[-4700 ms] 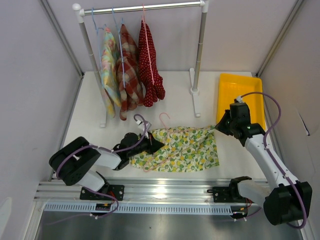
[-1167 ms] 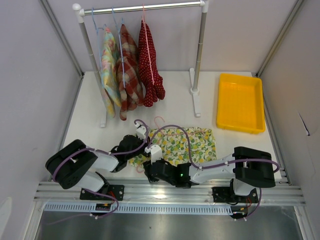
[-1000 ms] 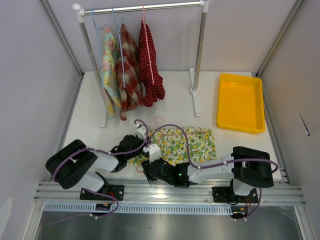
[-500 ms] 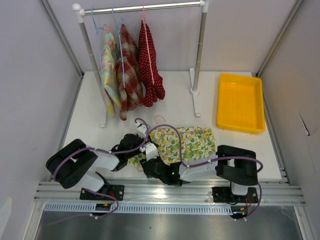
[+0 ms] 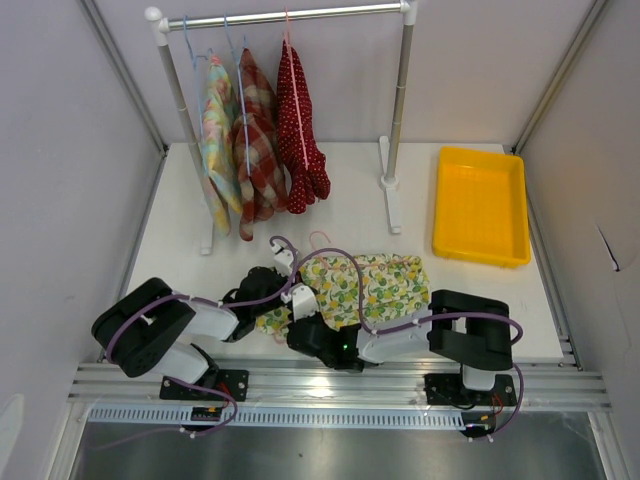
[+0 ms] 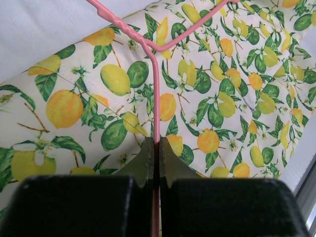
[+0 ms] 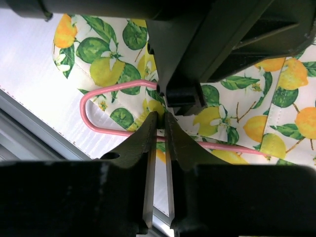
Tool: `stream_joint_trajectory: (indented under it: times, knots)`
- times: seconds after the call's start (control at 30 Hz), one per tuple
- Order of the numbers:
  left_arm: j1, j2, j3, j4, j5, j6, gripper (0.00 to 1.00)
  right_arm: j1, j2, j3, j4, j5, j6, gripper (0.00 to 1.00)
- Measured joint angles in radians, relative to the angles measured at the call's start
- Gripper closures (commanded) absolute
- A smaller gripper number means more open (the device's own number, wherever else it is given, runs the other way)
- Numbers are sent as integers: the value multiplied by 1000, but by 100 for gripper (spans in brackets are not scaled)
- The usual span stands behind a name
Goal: Place the skirt on the hanger
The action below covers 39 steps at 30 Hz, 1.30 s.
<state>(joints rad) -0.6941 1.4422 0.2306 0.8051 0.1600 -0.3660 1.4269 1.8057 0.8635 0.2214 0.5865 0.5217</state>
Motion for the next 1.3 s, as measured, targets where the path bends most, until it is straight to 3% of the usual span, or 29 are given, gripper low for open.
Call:
stream_joint_trajectory:
  times: [0.67,1.3]
  knots:
    - [1,0,37,-13,0,3,100,-41,-209,76,-298,1,-21,86]
    - [1,0,189,-171,-24,106,100,-34,-305,108,-441,-33,10,85]
